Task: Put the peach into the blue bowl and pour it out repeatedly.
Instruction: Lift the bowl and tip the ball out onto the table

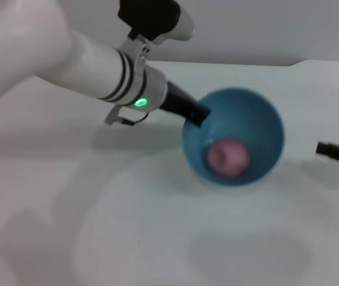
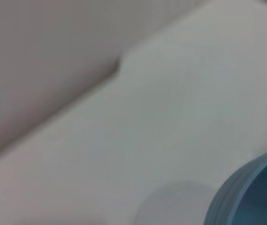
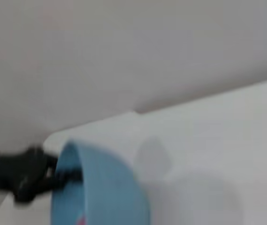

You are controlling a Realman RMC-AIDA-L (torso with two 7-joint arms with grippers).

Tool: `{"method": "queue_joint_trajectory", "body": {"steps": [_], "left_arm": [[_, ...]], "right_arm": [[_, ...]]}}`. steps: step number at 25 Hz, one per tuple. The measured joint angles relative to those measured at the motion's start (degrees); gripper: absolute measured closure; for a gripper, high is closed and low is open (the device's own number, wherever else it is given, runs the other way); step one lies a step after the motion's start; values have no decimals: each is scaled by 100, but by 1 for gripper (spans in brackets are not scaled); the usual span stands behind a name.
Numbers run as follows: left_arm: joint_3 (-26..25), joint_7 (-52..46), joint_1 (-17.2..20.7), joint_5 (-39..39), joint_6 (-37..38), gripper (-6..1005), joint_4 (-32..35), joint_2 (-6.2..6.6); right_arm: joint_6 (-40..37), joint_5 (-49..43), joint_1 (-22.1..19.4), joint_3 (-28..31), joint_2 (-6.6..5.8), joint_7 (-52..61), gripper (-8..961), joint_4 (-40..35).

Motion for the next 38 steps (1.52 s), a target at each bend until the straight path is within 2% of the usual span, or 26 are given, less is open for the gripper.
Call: {"method": "queue_joint_trajectory", "body": {"steps": [5,9,11,12,13,18,24,27,31,38], "left_arm": [[1057,20,274,-10,-1625,1000,273,6],[2018,75,474,185,-3282,999,266,7],[2416,93,525,253,-4149,999,94,0],[2727,95,535,280,-4963,999,-160,-6],[2727,95,535,280,-4963,999,-160,-6],[3347,97,517,254,-6474,1000,-727,-34],[4494,166,577,245,-8653,999,-1471,-65],[4717,564,576,131,-9248,999,-1640,-69],[4843,771,562,-72,-9597,1000,-1721,-68],[4847,688,486,-328,-9463,1000,-1801,-69]], "right_arm": [[-135,-799,17,48,12,288,551,-12],[-145,-1285,37,61,15,589,552,-128],[-149,-1341,19,85,16,659,553,-200],[-150,-1359,6,109,16,700,554,-242],[-151,-1389,-8,168,16,744,554,-277],[-405,-1760,-3,735,-32,1044,556,-451],[-809,-2104,2,1074,-36,1244,557,-770],[-834,-2239,19,1101,-17,1248,557,-804],[-835,-2255,28,1083,-7,1250,557,-806],[-839,-2260,63,1054,33,1245,557,-819]]}}
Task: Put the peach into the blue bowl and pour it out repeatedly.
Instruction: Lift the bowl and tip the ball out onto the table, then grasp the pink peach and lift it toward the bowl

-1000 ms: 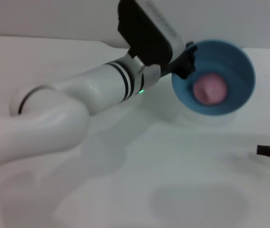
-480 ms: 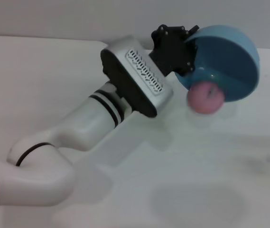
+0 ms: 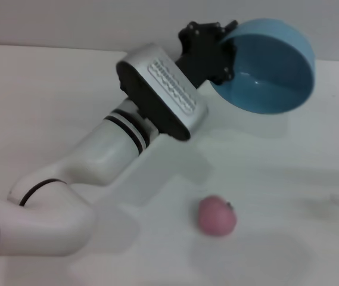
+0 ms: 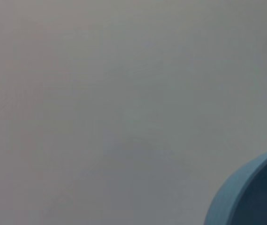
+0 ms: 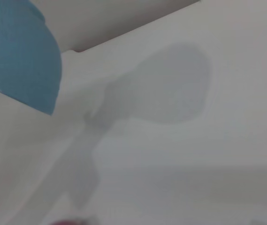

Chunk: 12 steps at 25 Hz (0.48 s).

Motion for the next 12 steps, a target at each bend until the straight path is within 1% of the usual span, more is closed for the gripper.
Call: {"method": "queue_joint_trajectory", "body": {"steps": [2,3,5,6,7,9,11,12], "left_arm": [[-132,-23,-15,-297,162,999,50,1],[-302,-20,-21,-474,356,999,113,2],[-800,6,-25,-660,901,999,285,24],[-1104,24,-16,-689,1339,1000,389,40],[-1473,40,-4,-691,1812,1000,509,59],[-2346,74,10,-650,2984,1000,713,79],[-3377,91,-39,-541,4398,1000,848,103],[-3800,92,-82,-476,4965,999,878,117]], "right_arm": [[0,0,26,-3,25,-12,557,-18],[0,0,41,-22,35,-15,557,-33],[-2,0,73,-100,46,-17,557,-55],[-3,1,100,-175,48,-19,556,-61],[7,1,138,-283,53,-20,556,-60],[47,2,212,-499,68,-23,555,-53],[127,7,311,-776,89,-24,554,-31],[179,16,363,-931,97,-24,553,-22]]}}
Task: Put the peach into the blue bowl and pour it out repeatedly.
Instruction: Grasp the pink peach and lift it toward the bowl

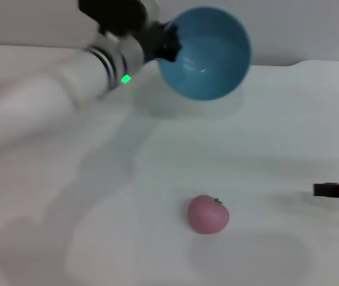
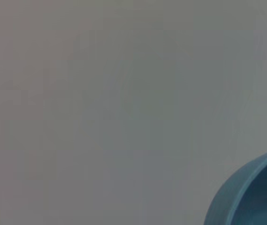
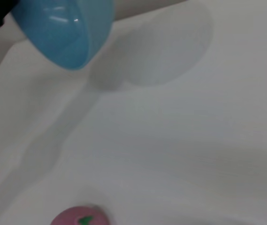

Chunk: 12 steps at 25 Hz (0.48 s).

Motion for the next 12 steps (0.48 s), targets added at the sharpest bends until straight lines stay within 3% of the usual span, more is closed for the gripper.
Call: {"method": "queue_joint_trajectory", "body": {"steps": [6,12], "left_arm": [[-2517,-34,-62,1082,2819,999,505,37],[-4061,-302,-121,2365,4951,1000,1144,44]], "right_arm": [[349,16,375,-925,13,5,548,22],[638,455,761,-1770,24,-225,543,161]]}}
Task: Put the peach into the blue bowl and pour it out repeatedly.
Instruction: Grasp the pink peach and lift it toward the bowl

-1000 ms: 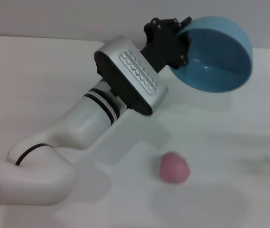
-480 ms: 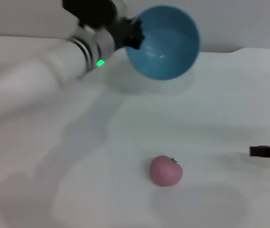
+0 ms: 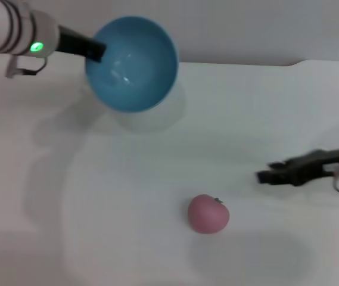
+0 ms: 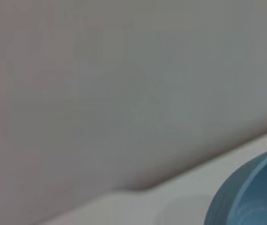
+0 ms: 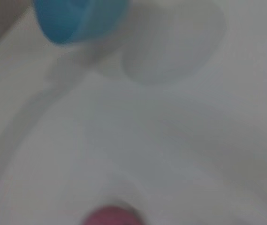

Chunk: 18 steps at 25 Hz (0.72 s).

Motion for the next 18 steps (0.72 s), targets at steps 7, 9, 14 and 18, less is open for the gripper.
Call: {"method": "queue_joint_trajectory", "body": {"steps": [7,9,14,18], "left_arm": [[-297,12,72,328,1531,1000,354,50],[-301,23,68,354,1673,1000,378,57],[-319,36,88,391,2229,999,459,123],[-326,10,94,478,2597,999,459,163]], "right_arm": [[-45,938,398,-578,-13,-475,404,125],[34,954,516,-794,-7,-478,335,136],[594,940,626,-1596,3,-316,311,163],[829,961,691,-2105,5,-31,326,166]]}}
